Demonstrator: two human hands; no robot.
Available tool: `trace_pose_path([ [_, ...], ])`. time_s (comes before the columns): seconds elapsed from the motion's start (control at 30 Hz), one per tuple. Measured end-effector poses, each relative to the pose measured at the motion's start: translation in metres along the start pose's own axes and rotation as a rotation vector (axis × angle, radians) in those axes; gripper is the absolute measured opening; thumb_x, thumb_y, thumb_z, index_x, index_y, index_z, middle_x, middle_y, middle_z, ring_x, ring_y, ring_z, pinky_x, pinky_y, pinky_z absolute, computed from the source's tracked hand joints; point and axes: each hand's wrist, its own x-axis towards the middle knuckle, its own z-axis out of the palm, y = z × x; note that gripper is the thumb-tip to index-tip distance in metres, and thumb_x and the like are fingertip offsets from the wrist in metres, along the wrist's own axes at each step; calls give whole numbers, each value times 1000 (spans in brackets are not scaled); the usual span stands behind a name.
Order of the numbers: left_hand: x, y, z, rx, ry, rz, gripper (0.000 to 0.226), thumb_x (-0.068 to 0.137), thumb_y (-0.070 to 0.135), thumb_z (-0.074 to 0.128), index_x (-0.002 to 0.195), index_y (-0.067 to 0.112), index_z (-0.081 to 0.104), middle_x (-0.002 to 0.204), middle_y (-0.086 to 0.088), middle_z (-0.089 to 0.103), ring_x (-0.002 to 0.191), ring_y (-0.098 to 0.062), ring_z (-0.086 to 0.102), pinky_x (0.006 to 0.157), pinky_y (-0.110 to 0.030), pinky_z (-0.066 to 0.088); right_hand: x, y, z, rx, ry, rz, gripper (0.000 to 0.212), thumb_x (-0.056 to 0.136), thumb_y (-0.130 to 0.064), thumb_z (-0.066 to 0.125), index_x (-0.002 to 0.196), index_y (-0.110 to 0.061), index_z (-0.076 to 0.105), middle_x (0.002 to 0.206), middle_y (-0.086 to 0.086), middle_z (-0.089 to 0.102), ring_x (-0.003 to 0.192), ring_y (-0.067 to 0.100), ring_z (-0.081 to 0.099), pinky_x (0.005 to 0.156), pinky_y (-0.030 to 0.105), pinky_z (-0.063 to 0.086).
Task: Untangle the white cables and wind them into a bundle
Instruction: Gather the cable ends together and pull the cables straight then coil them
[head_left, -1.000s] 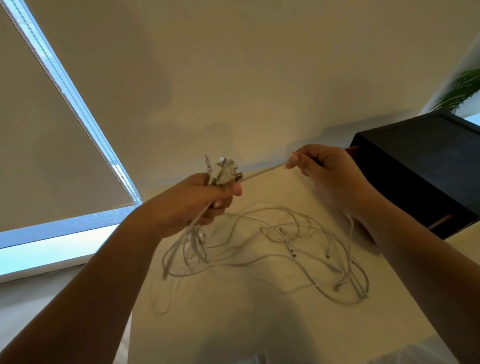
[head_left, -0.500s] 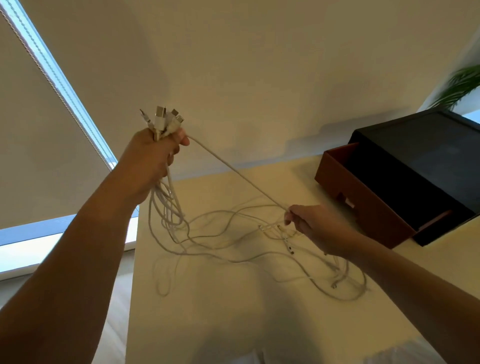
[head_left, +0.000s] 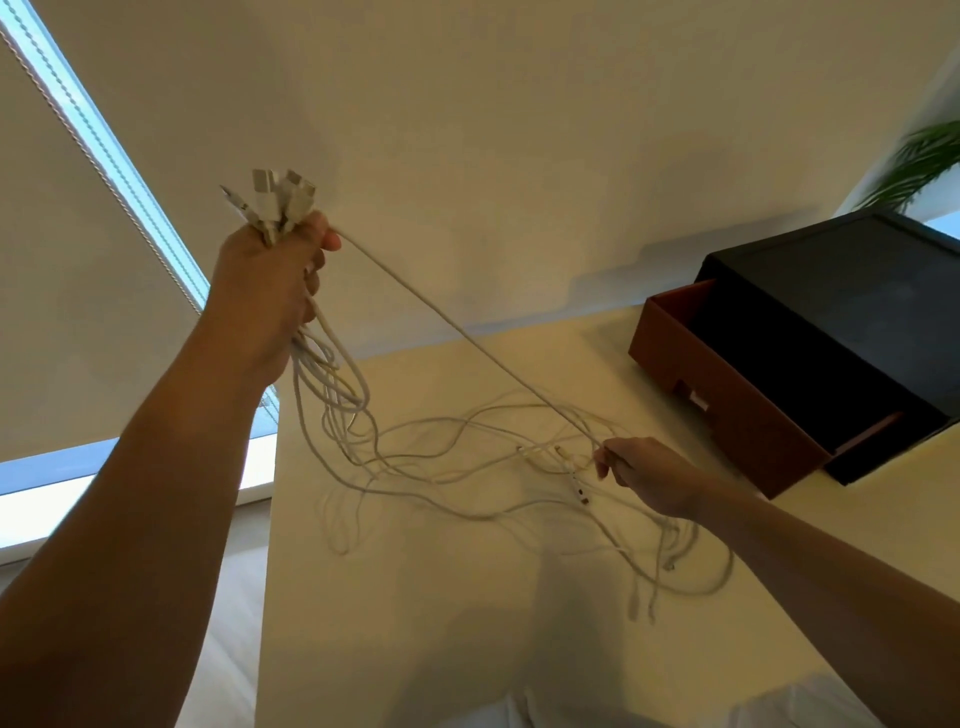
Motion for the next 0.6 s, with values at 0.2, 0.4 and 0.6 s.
trace_pose_path([
  [0.2, 16, 6, -18, -114, 167, -8, 29, 99, 24, 49, 71, 18, 55, 42, 14, 35, 40, -2, 29, 39, -16, 20, -16, 20, -7, -146, -32, 55, 31, 102, -13, 30, 86, -15, 57, 75, -18, 48, 68, -7, 43, 62, 13, 35],
  [0.4, 24, 5, -20, -98, 187, -3, 28, 98, 24, 49, 72, 18, 55, 42, 14, 35, 42, -2, 28, 38, -16, 20, -24, 53, -1, -513, -93, 45, 20, 100, -18, 37, 94, -28, 53, 96, -14, 59, 85, 6, 55, 71, 21, 44],
  [0.6, 33, 12, -22, -144, 240, -17, 30, 98, 23, 48, 69, 19, 54, 43, 14, 36, 42, -3, 29, 37, -16, 23, -14, 76, 3, -270, -26, 156, 27, 100, -14, 36, 89, -25, 57, 81, -17, 55, 74, 4, 52, 70, 23, 42],
])
